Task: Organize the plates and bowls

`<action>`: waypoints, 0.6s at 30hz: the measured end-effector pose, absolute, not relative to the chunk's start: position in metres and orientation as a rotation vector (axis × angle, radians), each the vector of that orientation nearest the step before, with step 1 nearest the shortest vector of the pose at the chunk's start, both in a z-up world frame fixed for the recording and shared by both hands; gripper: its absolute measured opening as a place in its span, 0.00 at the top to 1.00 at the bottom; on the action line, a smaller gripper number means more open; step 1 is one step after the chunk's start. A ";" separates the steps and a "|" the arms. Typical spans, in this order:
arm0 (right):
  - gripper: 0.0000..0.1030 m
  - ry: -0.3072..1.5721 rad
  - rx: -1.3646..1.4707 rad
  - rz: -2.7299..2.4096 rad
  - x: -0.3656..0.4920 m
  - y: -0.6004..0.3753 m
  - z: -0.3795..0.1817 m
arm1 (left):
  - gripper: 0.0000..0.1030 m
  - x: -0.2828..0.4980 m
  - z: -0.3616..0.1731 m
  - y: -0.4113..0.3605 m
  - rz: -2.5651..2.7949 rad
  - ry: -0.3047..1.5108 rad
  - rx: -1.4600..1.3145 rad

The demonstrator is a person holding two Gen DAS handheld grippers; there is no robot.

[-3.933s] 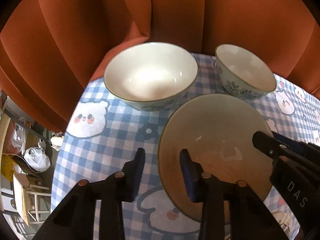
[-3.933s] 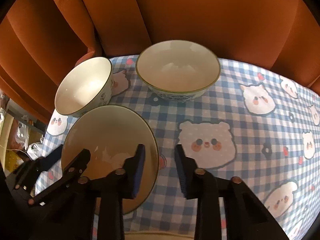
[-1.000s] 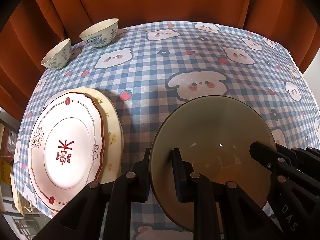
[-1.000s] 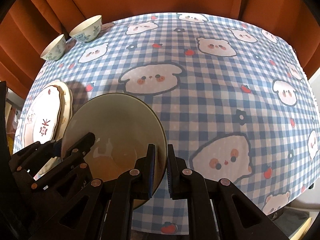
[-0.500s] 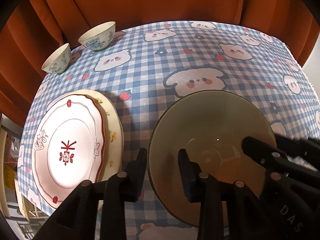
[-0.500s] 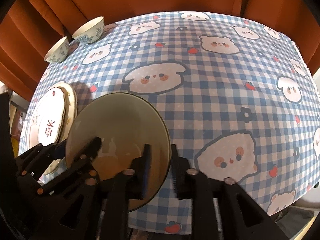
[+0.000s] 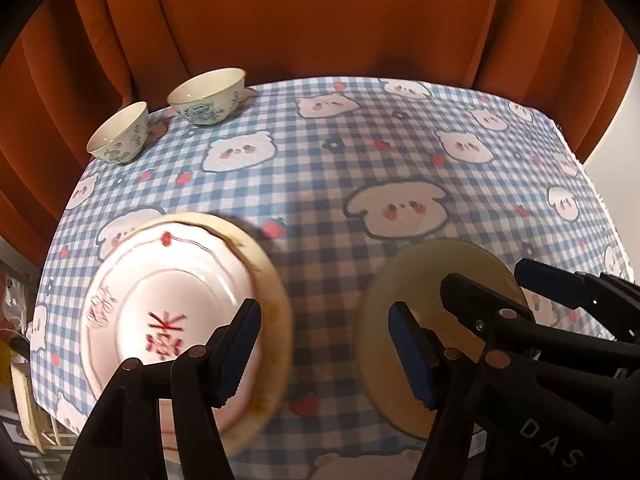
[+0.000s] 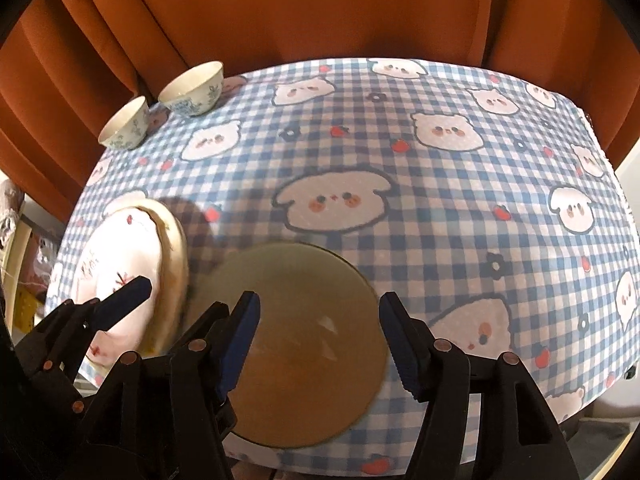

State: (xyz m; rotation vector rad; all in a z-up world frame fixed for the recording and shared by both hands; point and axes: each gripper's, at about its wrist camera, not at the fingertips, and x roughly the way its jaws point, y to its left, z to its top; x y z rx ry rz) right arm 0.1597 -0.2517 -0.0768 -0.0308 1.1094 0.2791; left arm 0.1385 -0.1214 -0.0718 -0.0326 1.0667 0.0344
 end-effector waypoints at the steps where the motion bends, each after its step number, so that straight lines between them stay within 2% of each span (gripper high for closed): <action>1: 0.36 1.109 -0.026 0.274 0.160 -0.248 -0.075 | 0.34 0.140 -0.069 -0.114 0.034 1.075 -0.039; 18: 0.36 1.043 -0.030 0.201 0.174 -0.113 -0.039 | 0.34 0.170 -0.038 0.025 0.006 1.045 -0.043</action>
